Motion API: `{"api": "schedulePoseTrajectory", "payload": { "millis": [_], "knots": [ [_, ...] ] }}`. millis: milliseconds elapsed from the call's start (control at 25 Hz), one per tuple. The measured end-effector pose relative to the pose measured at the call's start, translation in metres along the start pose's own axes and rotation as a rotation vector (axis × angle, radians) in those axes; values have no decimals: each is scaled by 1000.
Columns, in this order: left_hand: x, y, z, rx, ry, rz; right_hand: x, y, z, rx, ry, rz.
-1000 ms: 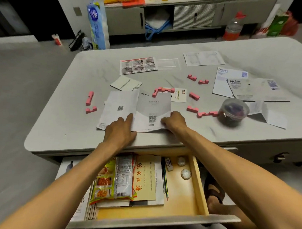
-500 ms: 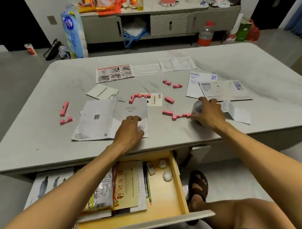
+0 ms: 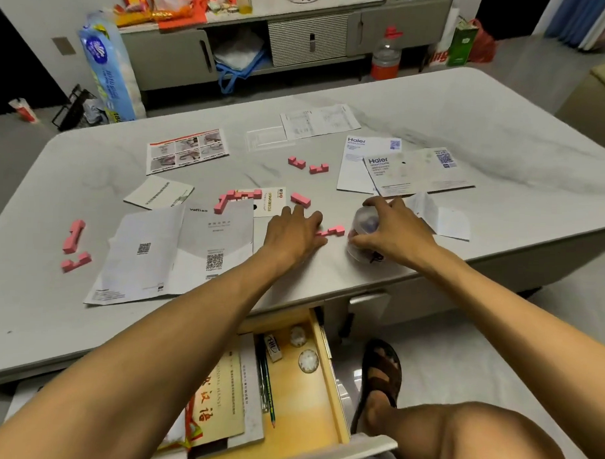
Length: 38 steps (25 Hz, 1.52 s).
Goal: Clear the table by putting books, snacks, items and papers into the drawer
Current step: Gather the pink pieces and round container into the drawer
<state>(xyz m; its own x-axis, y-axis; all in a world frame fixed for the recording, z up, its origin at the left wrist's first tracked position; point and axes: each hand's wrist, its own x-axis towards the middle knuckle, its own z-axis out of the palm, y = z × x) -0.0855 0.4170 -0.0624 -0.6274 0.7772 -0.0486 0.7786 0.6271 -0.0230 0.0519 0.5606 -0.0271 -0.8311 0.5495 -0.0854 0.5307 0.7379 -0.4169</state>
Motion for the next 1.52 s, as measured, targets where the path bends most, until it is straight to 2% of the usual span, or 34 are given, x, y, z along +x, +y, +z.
{"api": "schedulePoseTrajectory", "payload": {
  "millis": [80,280,480,720,840,920,1000,1080,1200,1400,1520],
  "knots": [
    [8,-3,0,39,35,59,6,0,7,31,15,9],
    [17,-5,-4,98,-48,130,18,-8,15,60,14,5],
    [38,-30,-27,-76,96,59,26,-14,26,10,45,-53],
    [80,-40,-28,107,-110,131,32,-16,33,-11,66,-104],
    [98,-49,-15,120,-125,114,37,-18,32,-3,71,-113],
    [112,-55,-8,-33,-34,44,41,-18,32,5,77,-106],
    [128,-64,-12,-266,106,-114,44,-20,32,23,70,-106],
    [144,-69,-18,-366,134,-208,52,-22,30,37,53,-110],
    [159,-61,-19,-322,62,-146,63,-20,28,47,55,-102],
    [175,-42,-11,-413,96,-12,67,-16,34,16,94,-132],
    [181,-33,-5,-221,38,69,72,-14,36,-9,114,-148]
  ]
}}
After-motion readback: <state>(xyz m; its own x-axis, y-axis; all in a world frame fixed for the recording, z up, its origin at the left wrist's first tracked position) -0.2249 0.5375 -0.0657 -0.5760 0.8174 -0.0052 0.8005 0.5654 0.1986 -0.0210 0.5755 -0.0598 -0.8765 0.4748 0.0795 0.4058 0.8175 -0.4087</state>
